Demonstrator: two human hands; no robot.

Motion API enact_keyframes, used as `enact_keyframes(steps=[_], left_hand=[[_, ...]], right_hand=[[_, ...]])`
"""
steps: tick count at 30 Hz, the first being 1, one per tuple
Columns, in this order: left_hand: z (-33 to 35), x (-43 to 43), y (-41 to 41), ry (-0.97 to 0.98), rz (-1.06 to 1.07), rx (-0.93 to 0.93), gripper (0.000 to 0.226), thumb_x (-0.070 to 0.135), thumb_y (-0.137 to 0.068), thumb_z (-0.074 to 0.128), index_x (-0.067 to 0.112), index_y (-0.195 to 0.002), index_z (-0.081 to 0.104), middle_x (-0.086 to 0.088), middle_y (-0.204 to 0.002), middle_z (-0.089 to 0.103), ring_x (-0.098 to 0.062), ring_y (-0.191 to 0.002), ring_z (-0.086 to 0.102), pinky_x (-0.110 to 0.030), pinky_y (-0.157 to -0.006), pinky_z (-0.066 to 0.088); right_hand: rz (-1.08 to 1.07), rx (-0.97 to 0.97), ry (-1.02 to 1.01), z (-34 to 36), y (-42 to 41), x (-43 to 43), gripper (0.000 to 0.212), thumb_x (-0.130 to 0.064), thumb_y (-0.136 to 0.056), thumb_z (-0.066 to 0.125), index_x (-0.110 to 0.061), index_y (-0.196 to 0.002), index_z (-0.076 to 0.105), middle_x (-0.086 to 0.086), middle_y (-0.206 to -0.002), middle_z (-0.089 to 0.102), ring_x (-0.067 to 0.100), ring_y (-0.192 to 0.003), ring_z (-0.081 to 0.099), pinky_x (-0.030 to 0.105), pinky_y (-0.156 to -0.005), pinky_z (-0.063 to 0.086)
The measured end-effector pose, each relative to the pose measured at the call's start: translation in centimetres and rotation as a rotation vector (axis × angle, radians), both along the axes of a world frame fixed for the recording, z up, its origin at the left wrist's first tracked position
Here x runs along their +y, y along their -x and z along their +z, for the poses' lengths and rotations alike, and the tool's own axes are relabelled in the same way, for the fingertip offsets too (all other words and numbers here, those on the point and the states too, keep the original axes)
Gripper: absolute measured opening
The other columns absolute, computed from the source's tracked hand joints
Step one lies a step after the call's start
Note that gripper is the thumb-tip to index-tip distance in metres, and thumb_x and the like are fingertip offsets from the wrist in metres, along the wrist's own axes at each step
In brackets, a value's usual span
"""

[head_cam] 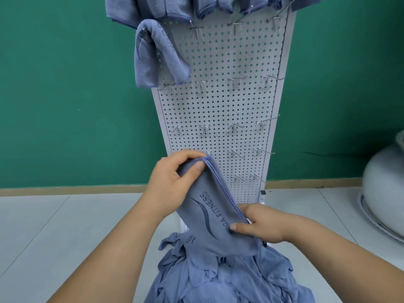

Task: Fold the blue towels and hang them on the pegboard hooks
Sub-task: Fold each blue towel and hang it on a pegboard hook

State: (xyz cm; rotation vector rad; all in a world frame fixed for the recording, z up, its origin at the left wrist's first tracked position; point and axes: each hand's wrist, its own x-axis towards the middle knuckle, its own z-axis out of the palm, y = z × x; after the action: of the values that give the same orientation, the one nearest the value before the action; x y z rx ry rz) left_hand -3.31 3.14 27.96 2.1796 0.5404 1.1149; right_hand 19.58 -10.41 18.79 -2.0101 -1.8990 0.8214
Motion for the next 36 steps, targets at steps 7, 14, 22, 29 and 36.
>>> enact_keyframes(steps=[7,14,22,29,36], left_hand=[[-0.8,2.8,1.8,0.292,0.088,-0.191,0.014,0.019,-0.105,0.064,0.027,-0.111,0.074,0.005,-0.11,0.077,-0.014,-0.103,0.07,-0.034,-0.096,0.054],[-1.8,4.2,2.5,0.468,0.17,-0.325,0.013,0.018,-0.107,0.061,0.022,-0.113,0.072,0.005,-0.105,0.078,-0.007,-0.097,0.068,-0.02,-0.086,0.052],[-3.3,4.8,2.1,0.488,0.223,-0.276,0.015,0.013,-0.11,0.053,0.019,-0.115,0.066,0.013,-0.102,0.077,0.001,-0.096,0.068,-0.01,-0.081,0.05],[-3.3,3.6,0.6,0.467,0.259,-0.253,0.012,0.017,-0.112,0.046,0.018,-0.115,0.058,0.01,-0.083,0.071,0.002,-0.073,0.061,-0.014,-0.066,0.047],[-3.8,3.2,-0.1,0.397,0.354,-0.175,0.013,0.027,-0.113,0.042,0.019,-0.114,0.052,0.005,-0.07,0.06,-0.003,-0.06,0.051,-0.03,-0.061,0.041]], right_hand=[[-0.023,-0.106,0.054,-0.3,-2.9,-0.2,0.074,-0.088,-0.085,0.044,-0.023,-0.114,0.062,-0.003,-0.116,0.067,0.02,-0.106,0.065,0.046,-0.1,0.053],[-0.197,-0.182,-0.282,2.4,-3.7,-0.4,0.047,-0.044,-0.091,0.079,-0.021,-0.064,0.048,-0.004,-0.081,0.053,0.014,-0.069,0.049,0.032,-0.066,0.041],[-0.499,-0.032,-0.591,5.3,-4.7,-1.7,0.04,-0.017,-0.069,0.096,-0.035,-0.083,0.063,-0.011,-0.078,0.066,0.008,-0.073,0.059,0.019,-0.064,0.045],[-0.546,-0.036,-0.469,6.3,-5.5,-2.0,0.027,-0.023,-0.07,0.097,-0.036,-0.079,0.075,-0.009,-0.065,0.064,0.01,-0.061,0.053,0.015,-0.053,0.037],[-0.526,0.234,-0.374,6.4,-6.2,-3.1,0.032,-0.034,-0.081,0.09,-0.021,-0.078,0.061,-0.008,-0.075,0.067,0.019,-0.066,0.056,0.037,-0.062,0.044]])
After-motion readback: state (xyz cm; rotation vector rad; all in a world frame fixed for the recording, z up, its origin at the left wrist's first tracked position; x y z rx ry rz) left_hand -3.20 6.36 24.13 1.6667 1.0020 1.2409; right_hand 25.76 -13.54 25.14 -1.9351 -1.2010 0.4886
